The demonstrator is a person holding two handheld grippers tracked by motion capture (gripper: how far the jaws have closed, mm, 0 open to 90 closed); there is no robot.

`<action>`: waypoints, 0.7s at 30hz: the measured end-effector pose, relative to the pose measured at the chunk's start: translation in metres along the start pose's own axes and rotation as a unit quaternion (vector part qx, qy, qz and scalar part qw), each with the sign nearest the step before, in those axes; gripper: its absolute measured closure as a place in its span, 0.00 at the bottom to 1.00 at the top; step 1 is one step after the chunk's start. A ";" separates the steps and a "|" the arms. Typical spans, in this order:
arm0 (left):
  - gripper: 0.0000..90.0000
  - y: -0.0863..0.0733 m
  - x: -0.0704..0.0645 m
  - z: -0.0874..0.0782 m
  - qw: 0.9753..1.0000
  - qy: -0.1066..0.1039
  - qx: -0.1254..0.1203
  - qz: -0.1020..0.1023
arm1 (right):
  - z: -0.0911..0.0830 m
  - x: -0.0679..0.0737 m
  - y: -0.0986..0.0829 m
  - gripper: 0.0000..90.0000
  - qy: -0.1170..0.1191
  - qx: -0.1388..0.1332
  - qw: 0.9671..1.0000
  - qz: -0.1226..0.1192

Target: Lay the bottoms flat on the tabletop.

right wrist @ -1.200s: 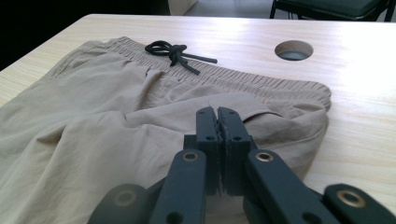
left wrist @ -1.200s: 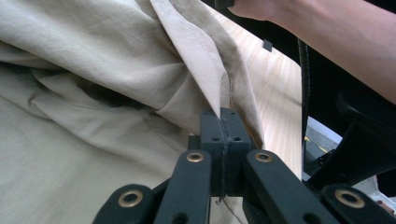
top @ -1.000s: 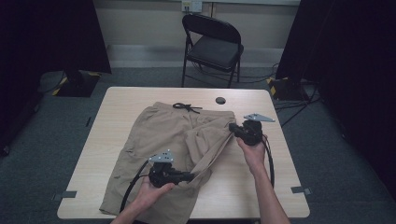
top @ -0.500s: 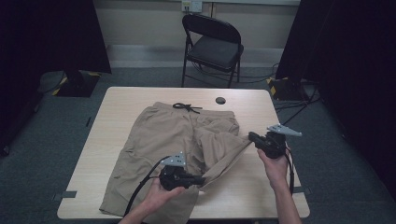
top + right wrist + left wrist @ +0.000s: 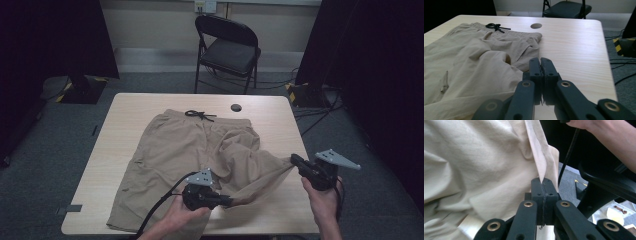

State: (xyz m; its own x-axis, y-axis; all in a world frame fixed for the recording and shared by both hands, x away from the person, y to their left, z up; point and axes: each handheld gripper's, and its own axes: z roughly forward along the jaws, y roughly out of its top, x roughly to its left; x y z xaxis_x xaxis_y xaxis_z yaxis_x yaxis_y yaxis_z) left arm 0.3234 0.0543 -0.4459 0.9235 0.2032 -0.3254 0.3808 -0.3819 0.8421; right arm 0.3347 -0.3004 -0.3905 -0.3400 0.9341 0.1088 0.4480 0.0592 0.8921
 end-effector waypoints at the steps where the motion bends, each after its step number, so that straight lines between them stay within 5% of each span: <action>1: 1.00 0.001 -0.003 0.003 1.000 -0.005 0.002 0.004 | -0.006 -0.001 -0.001 0.98 -0.003 -0.002 1.000 -0.001; 11: 1.00 0.002 -0.035 0.008 0.997 -0.061 0.014 0.035 | -0.054 0.000 -0.023 0.97 -0.015 -0.017 1.000 -0.002; 13: 0.99 0.000 -0.041 0.005 0.997 -0.068 0.019 0.044 | -0.065 0.003 -0.031 0.88 -0.013 -0.027 1.000 -0.001; 17: 0.93 0.002 -0.037 -0.002 0.997 -0.075 -0.001 0.033 | -0.062 0.003 -0.032 0.80 -0.006 -0.028 1.000 -0.003; 21: 0.85 0.003 -0.027 -0.002 0.998 -0.060 -0.004 0.017 | -0.044 0.005 -0.033 0.75 0.010 -0.013 1.000 -0.007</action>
State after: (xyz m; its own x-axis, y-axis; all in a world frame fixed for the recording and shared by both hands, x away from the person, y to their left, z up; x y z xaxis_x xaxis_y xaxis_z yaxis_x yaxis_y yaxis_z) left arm 0.2998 0.0497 -0.4332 0.9352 0.0811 -0.3447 0.3488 -0.3790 0.8571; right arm 0.2818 -0.3127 -0.4000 -0.3629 0.9259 0.1050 0.4219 0.0628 0.9045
